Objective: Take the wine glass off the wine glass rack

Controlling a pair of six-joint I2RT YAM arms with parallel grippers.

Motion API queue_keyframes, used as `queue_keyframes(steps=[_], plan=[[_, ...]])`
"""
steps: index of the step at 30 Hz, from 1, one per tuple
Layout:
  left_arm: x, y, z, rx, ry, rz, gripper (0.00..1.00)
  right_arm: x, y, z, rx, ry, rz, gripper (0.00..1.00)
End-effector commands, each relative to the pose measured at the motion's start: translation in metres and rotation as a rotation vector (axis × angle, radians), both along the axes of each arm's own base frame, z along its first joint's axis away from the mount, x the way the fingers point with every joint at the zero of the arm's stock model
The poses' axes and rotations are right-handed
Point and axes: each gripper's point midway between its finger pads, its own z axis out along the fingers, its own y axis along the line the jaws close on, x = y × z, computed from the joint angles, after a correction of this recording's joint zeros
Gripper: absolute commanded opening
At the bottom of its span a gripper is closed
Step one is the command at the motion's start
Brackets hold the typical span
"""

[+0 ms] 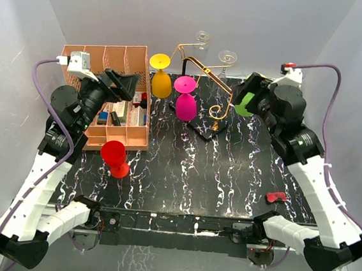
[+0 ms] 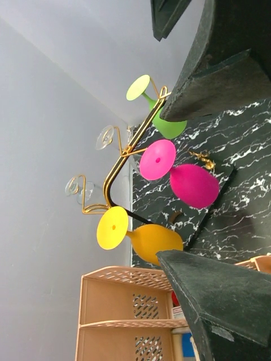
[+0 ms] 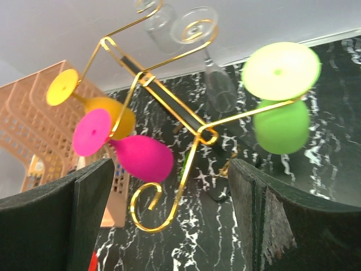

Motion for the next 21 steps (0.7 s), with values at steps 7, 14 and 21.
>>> queue_keyframes(steps=[7, 14, 21], plan=[[0.005, 0.017, -0.020, 0.158, -0.167, 0.090, 0.94, 0.014, 0.096, 0.035, 0.101, 0.009, 0.461, 0.87], [0.000, 0.012, -0.043, 0.226, -0.161, 0.083, 0.96, 0.034, 0.123, 0.020, 0.189, 0.076, 0.523, 0.73], [-0.002, 0.009, -0.050, 0.237, -0.159, 0.086, 0.97, 0.050, 0.137, 0.012, 0.284, 0.076, 0.532, 0.62]])
